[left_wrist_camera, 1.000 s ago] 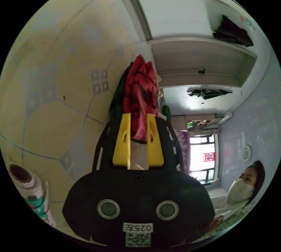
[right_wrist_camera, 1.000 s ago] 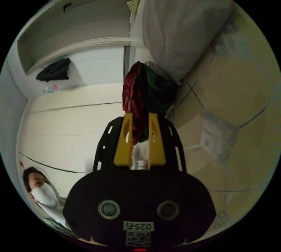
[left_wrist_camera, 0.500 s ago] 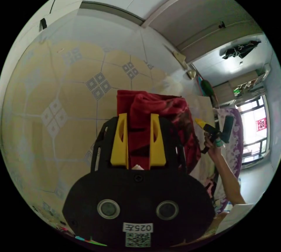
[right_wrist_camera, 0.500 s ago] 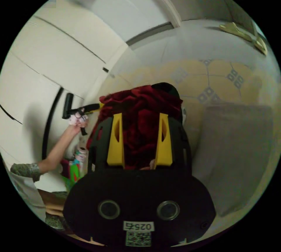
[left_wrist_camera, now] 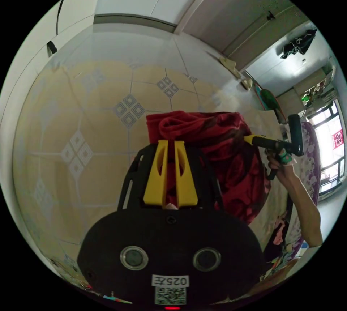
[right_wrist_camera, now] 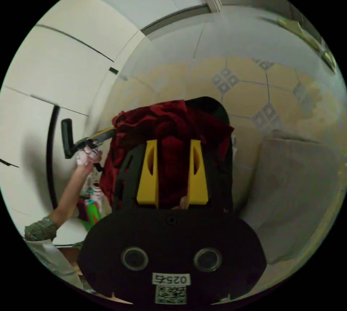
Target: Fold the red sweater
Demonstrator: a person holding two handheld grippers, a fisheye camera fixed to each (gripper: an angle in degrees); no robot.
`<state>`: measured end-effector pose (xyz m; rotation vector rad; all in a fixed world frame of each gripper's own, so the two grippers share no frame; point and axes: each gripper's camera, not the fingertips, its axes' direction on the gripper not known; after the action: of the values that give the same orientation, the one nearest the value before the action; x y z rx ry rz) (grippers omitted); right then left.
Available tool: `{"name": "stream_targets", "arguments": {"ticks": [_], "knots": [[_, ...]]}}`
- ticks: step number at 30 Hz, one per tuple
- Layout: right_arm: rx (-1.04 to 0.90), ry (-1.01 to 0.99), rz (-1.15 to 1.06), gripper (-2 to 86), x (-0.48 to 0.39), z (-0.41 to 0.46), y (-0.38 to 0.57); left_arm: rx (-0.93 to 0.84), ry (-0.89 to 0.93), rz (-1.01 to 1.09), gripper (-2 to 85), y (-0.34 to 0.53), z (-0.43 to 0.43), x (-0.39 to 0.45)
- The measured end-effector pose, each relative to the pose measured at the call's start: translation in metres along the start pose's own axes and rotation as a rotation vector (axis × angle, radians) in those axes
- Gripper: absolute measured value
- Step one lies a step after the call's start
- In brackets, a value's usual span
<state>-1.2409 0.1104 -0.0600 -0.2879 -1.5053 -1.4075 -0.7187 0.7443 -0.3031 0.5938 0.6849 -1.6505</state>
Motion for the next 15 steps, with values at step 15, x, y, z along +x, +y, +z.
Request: {"name": "stream_targets", "arguments": {"ticks": [15], "knots": [[0.269, 0.047, 0.044, 11.8, -0.112, -0.090, 0.061, 0.049, -0.021, 0.197, 0.5, 0.049, 0.160, -0.022]]}}
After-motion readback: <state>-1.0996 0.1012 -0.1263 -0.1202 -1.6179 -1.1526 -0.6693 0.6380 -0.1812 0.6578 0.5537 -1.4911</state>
